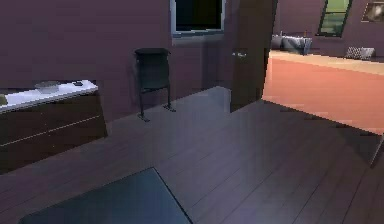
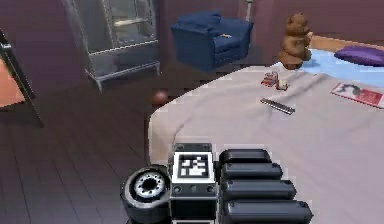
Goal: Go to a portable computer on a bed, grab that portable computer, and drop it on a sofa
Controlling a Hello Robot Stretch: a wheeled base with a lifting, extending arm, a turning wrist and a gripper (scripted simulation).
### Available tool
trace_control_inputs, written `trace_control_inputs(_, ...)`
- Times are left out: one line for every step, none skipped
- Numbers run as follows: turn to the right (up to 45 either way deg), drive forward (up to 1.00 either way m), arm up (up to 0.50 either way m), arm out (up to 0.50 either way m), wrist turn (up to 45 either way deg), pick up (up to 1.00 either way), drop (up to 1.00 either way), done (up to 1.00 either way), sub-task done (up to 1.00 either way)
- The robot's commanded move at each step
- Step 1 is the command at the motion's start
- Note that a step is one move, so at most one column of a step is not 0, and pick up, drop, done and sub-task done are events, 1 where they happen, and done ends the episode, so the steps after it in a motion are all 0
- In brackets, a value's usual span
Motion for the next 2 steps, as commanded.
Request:
trace_control_inputs(36.0, 0.00, 0.00, 0.00, 0.0, 0.00, 0.00, 0.00, 0.00)
trace_control_inputs(0.0, 1.00, 0.00, 0.00, 0.0, 0.00, 0.00, 0.00, 0.00)
